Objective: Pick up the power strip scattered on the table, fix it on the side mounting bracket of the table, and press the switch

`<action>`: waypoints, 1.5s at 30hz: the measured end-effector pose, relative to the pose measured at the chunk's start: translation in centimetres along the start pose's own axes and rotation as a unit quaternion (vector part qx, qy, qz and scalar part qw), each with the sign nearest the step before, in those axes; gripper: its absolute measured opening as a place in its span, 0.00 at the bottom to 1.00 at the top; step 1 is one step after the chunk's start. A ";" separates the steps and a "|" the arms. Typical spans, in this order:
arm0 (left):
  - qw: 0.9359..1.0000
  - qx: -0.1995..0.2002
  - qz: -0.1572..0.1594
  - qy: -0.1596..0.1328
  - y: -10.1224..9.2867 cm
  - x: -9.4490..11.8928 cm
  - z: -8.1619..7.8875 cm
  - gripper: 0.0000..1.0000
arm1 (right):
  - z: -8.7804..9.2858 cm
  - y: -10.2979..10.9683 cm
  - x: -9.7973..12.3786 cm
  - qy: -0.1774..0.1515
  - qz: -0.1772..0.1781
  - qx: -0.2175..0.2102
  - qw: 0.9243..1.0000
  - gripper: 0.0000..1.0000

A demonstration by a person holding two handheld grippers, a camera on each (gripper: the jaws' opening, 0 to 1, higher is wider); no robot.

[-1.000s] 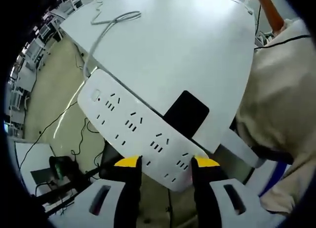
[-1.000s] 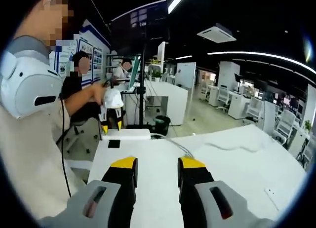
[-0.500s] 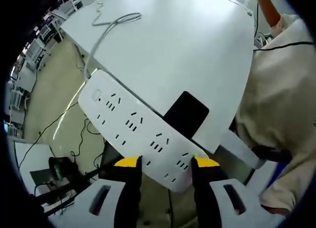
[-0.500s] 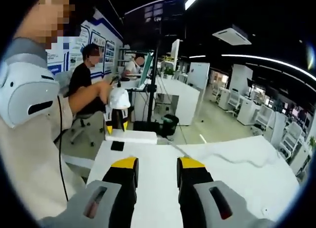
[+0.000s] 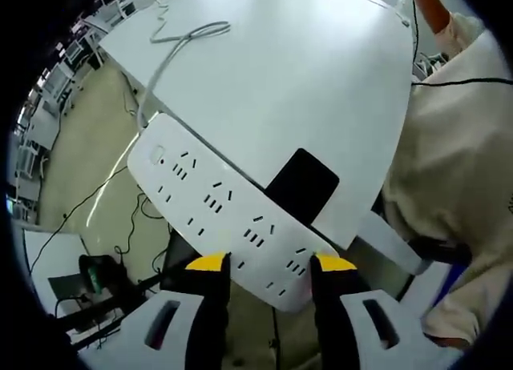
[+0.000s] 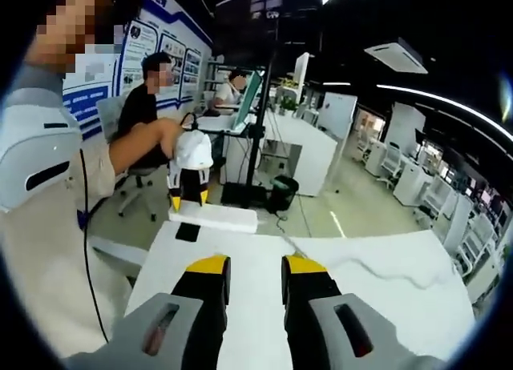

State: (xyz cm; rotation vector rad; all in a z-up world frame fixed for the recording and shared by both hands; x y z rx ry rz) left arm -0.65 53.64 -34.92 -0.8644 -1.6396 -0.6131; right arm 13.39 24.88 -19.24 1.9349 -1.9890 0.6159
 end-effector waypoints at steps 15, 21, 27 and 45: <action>1.000 -0.001 -0.001 -0.001 -0.1 0.0 -0.2 0.44 | -2.2 -1.7 -3.6 0.019 -0.026 0.021 0.999 0.21; 1.000 0.001 -0.001 -0.005 -0.1 0.0 -0.2 0.44 | -3.3 -2.3 -5.0 0.029 -0.032 0.032 0.999 0.18; 1.000 -0.001 -0.001 -0.006 -0.1 0.0 -0.2 0.44 | -4.6 -2.6 -6.8 0.036 -0.041 0.044 0.998 0.13; 1.000 0.000 -0.001 0.006 0.1 0.0 -0.4 0.44 | -8.0 -2.3 -10.9 0.053 -0.063 0.068 0.994 0.04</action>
Point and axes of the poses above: the point that each gripper's makers call its tool centre point, and the gripper's own axes: x roughly backward along the fingers, y roughly to its left, z roughly out of its underside, the point moved 6 cm from there along x, roughly backward along the fingers, and after that the axes turned 5 degrees about -x, right-handed, at the moved point
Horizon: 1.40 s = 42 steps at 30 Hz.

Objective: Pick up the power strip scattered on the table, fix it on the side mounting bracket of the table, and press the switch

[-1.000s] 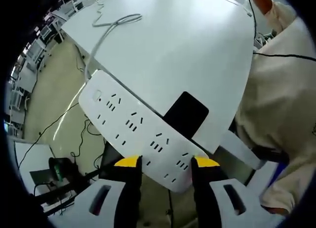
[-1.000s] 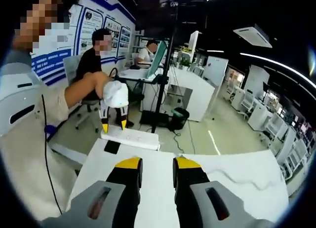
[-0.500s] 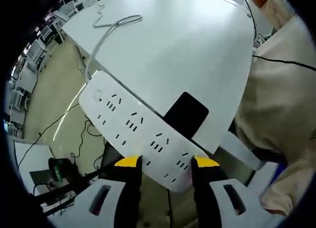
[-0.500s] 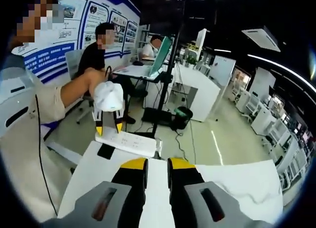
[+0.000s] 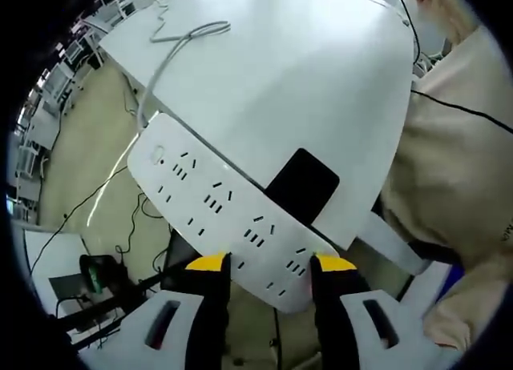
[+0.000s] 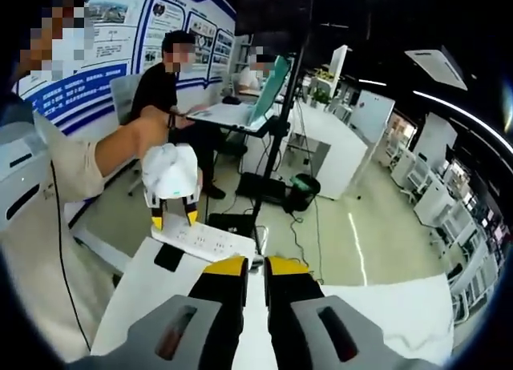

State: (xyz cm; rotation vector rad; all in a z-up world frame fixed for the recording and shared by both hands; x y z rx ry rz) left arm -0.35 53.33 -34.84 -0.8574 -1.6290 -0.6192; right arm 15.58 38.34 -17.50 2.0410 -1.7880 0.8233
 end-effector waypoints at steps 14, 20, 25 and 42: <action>1.000 0.000 -0.001 0.000 0.0 0.0 0.0 0.44 | -1.9 -1.0 -2.1 0.008 -0.004 -0.005 1.000 0.00; 1.000 -0.001 -0.001 0.001 0.0 0.0 -0.1 0.44 | -2.0 -1.4 -3.7 0.021 -0.008 0.011 1.000 0.00; 1.000 -0.001 -0.001 0.004 0.0 0.0 -0.1 0.44 | -2.3 -1.6 -5.2 0.021 -0.012 -0.032 0.999 0.00; 1.000 -0.001 -0.002 0.007 -0.1 0.0 0.0 0.44 | -2.7 -2.1 -8.5 0.025 -0.007 -0.076 0.997 0.00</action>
Point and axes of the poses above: the point that each gripper's makers call its tool centre point, and the gripper's own axes: x roughly backward along the fingers, y roughly to its left, z roughly out of its underside, the point moved 6 cm from there along x, roughly backward along the fingers, and after that the axes turned 5 degrees about -x, right-handed, at the moved point
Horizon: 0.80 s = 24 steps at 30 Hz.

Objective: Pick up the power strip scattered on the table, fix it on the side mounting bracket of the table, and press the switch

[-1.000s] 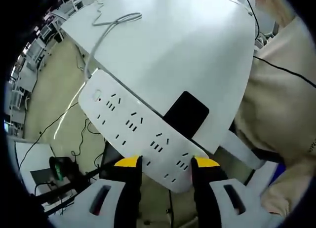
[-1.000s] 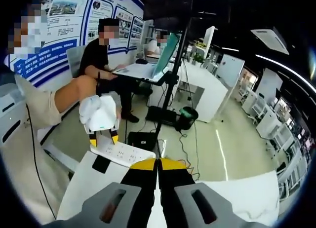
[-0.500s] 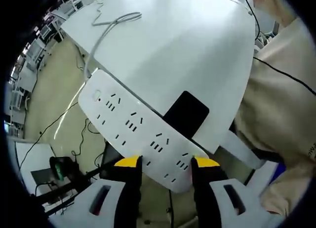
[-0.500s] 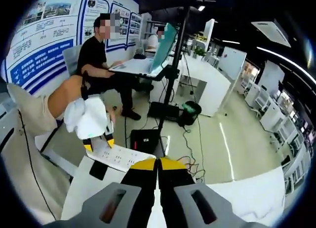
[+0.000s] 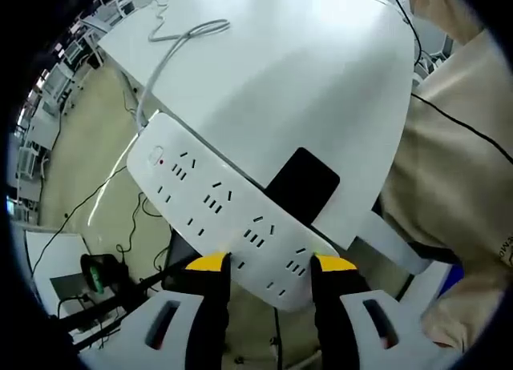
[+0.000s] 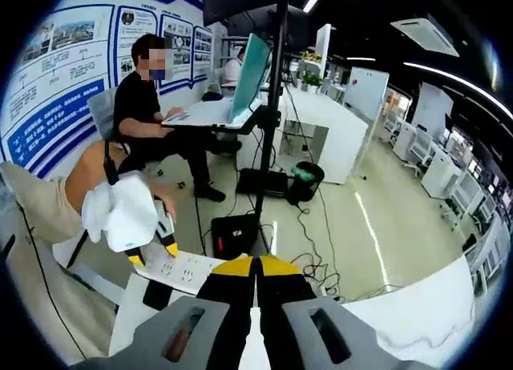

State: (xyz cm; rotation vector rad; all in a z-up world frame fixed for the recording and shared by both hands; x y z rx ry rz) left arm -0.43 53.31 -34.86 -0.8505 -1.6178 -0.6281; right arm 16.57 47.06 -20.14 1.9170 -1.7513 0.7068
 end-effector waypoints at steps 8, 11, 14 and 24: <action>1.000 0.002 -0.001 -0.011 -0.3 0.1 0.3 0.44 | 0.7 0.6 -2.1 0.026 -0.007 -0.003 1.000 0.00; 1.000 0.000 -0.001 -0.011 -0.2 0.1 0.3 0.44 | 0.9 0.9 -3.0 0.038 -0.011 -0.002 0.999 0.00; 1.000 -0.001 -0.001 -0.009 -0.1 0.1 0.3 0.44 | 1.0 1.3 -3.8 0.047 -0.016 -0.004 0.999 0.00; 1.000 0.002 -0.001 -0.016 1.1 0.1 1.0 0.44 | 2.2 3.0 -6.0 0.074 -0.031 -0.011 0.997 0.00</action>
Point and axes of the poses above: the point that each gripper's makers call its tool centre point, and the gripper's own axes: x roughly backward along the fingers, y roughly to its left, z roughly out of its underside, the point moved 6 cm from there along x, roughly backward along the fingers, and after that the axes turned 5 degrees about -x, right-handed, at the moved point
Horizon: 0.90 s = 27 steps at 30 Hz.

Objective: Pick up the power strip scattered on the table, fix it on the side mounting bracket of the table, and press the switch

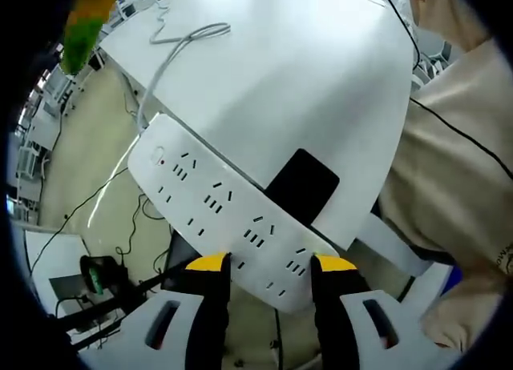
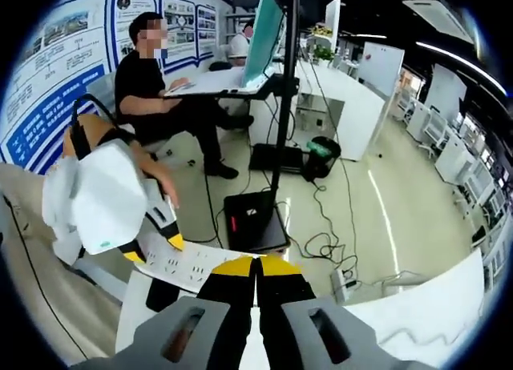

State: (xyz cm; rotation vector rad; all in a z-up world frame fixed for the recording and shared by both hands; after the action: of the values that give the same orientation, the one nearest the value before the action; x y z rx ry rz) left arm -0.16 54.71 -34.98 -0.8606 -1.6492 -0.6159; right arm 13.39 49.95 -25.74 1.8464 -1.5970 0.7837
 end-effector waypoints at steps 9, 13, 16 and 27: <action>1.000 0.000 -0.001 -0.003 -0.5 0.0 -0.3 0.44 | 1.0 -0.4 -2.4 0.027 -0.013 -0.024 0.999 0.00; 1.000 0.000 0.000 -0.003 -0.6 0.0 -0.5 0.44 | 1.4 -0.4 -3.4 0.040 -0.017 -0.031 0.999 0.00; 1.000 0.000 0.000 -0.004 -0.6 0.0 -0.6 0.44 | 1.8 -0.4 -4.3 0.052 -0.020 -0.037 0.998 0.00; 1.000 0.000 -0.001 -0.014 -1.0 0.2 -0.7 0.44 | 2.6 -0.2 -5.9 0.081 -0.031 -0.041 0.995 0.00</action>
State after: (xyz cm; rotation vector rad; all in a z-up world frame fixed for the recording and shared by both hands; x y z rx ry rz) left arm -0.60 53.63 -34.63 -0.8715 -1.6750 -0.6076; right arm 13.03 51.96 -31.85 1.7199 -1.4428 0.8077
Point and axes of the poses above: the point that each gripper's makers call its tool centre point, and the gripper's own axes: x roughly backward along the fingers, y roughly to its left, z roughly out of its underside, the point moved 6 cm from there along x, roughly backward along the fingers, and after that the axes turned 5 degrees about -x, right-handed, at the moved point
